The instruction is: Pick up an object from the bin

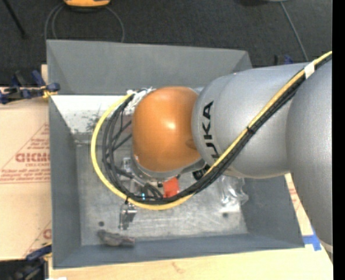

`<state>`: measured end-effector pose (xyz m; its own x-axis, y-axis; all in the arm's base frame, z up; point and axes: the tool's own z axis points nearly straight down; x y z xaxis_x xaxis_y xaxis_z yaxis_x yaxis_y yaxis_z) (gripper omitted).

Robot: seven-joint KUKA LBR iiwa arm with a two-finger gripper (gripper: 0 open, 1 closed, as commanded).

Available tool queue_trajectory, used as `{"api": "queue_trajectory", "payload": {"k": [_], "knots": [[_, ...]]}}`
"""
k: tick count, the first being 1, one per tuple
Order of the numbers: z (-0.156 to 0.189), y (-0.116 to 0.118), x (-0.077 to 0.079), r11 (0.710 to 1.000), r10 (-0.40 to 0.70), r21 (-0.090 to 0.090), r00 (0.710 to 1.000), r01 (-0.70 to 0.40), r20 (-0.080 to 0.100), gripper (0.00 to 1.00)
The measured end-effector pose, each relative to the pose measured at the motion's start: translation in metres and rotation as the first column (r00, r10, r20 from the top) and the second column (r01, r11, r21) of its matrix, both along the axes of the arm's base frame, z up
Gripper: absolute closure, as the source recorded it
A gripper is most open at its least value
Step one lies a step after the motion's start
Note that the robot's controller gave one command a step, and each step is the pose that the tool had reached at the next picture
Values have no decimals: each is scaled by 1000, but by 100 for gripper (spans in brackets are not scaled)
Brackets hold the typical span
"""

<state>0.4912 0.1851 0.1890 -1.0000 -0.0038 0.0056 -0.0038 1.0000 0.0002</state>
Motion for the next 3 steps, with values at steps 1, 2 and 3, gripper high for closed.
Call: {"api": "queue_trajectory", "payload": {"k": [1,2,3], "knots": [[-100,-66,26,997,74,-4,997,-74,1,0],[-115,-149,48,996,84,2,996,-84,17,0],[-115,-187,52,983,-183,7,983,183,18,0]]}}
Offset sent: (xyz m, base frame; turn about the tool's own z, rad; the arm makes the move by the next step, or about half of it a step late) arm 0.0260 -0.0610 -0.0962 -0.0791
